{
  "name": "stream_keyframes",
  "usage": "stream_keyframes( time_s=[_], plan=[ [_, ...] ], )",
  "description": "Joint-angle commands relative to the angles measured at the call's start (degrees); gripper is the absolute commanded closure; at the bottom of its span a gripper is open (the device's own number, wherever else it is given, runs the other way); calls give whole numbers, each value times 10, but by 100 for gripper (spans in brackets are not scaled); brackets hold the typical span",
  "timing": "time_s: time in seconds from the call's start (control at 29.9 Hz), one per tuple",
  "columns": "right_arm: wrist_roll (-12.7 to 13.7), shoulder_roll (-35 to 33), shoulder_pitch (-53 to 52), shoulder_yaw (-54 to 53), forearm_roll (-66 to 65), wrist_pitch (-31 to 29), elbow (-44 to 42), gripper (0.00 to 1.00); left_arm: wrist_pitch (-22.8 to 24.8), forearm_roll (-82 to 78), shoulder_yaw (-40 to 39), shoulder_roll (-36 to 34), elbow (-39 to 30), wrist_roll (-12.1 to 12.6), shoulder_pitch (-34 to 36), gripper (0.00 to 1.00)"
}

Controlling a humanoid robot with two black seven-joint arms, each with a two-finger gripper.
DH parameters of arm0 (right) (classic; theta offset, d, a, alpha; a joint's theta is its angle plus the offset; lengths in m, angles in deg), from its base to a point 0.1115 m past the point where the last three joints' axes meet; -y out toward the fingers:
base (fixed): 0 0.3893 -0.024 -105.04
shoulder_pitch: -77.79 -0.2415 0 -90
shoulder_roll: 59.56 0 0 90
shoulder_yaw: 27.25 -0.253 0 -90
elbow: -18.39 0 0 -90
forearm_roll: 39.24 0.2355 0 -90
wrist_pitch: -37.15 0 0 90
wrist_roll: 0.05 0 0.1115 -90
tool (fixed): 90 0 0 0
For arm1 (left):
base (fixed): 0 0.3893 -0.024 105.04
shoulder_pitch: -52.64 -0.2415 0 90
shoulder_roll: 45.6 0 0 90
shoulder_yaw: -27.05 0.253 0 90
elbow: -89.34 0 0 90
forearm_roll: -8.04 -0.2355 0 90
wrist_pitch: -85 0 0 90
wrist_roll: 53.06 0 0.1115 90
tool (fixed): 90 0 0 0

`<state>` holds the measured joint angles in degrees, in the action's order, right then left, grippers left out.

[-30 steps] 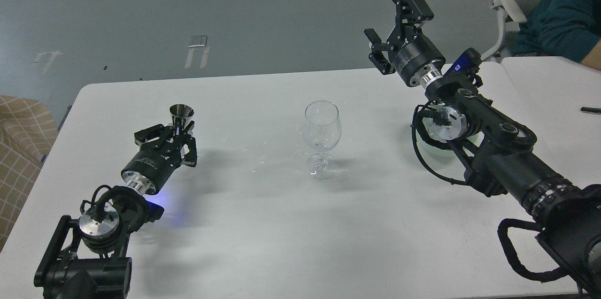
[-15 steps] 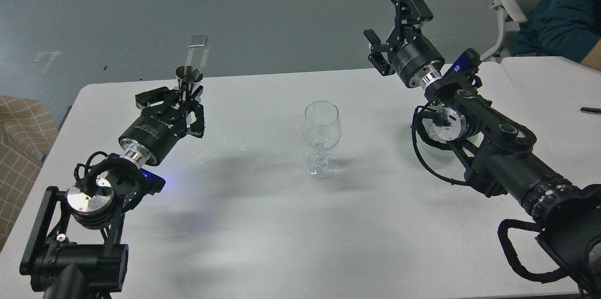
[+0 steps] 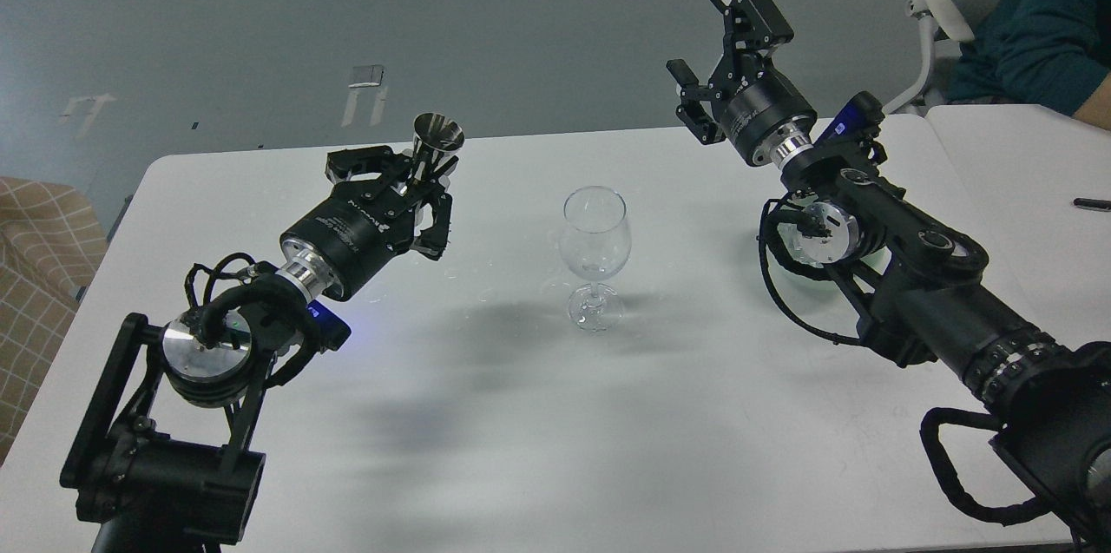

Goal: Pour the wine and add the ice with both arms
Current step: 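Lift the jigger with the left gripper and carry it toward the wine glass, then tilt the jigger over the wine glass rim with the left gripper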

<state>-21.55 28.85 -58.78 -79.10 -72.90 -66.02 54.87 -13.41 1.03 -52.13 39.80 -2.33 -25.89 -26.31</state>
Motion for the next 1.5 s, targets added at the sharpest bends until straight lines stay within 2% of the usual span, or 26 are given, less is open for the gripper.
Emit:
stream_keyframes(
  time_s=[0.0,0.7,1.47],
  plan=[
    [0,0,3,2,0,0,0,0,-6,-20,17,6,-1,0,4,100],
    [0,1,4,3,0,0,0,0,-62,-138,113,46,3,4,63,100],
    [0,1,11,3,0,0,0,0,-66,-285,138,46,3,8,74,100]
  ],
)
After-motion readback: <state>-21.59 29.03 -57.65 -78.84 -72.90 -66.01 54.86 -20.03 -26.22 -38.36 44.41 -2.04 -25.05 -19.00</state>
